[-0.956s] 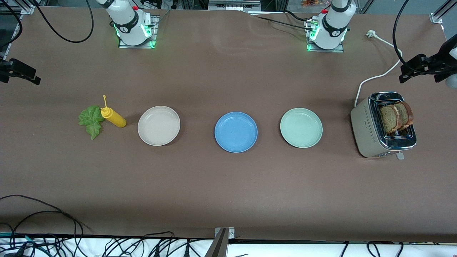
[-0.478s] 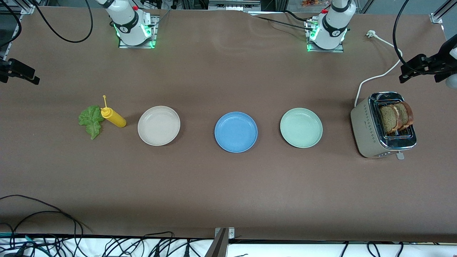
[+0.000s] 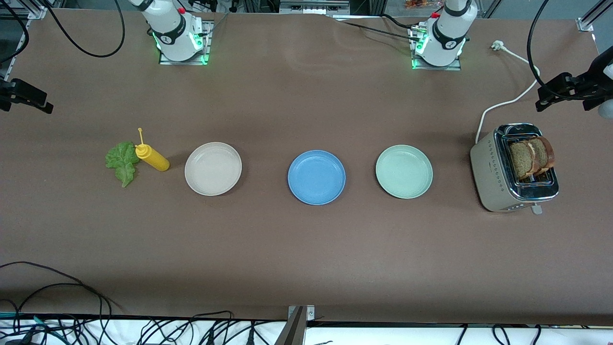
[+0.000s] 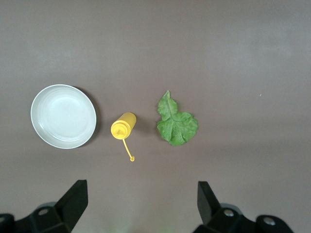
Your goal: Make sandwich in blue plate with both arms
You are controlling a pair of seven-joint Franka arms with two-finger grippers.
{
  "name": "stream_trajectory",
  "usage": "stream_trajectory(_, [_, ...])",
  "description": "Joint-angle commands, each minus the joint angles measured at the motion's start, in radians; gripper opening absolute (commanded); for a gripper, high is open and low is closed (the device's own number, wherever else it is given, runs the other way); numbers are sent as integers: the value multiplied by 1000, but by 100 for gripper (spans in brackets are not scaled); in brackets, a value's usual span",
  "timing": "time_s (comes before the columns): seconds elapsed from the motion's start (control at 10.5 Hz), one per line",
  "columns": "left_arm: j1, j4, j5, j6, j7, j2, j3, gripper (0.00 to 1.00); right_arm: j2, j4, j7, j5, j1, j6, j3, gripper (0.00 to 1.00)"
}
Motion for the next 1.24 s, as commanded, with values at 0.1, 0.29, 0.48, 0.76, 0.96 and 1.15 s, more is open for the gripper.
stream_trajectory(0.1, [5,29,-16,-4,5,15,4,100,3,23,-1,-5,-2,-21,1,100])
stream_trajectory(0.29, [6,27,-18,-4,5,15,4,100,3,23,-1,-5,-2,-21,0,100])
stream_trajectory(0.48, [5,27,-13,-4,5,15,4,100,3,23,0,-4,0,-21,0,100])
stream_trajectory(0.76, [5,27,-15,-4,5,15,4,100,3,23,0,-5,-2,-21,0,100])
stream_trajectory(0.96, [6,10,-21,3,-4,6,2,100,3,23,0,-5,-2,-20,1,100])
stream_trajectory(1.15, [11,-46,-35,34,-3,-11,1,100,3,23,0,-5,0,-20,1,100])
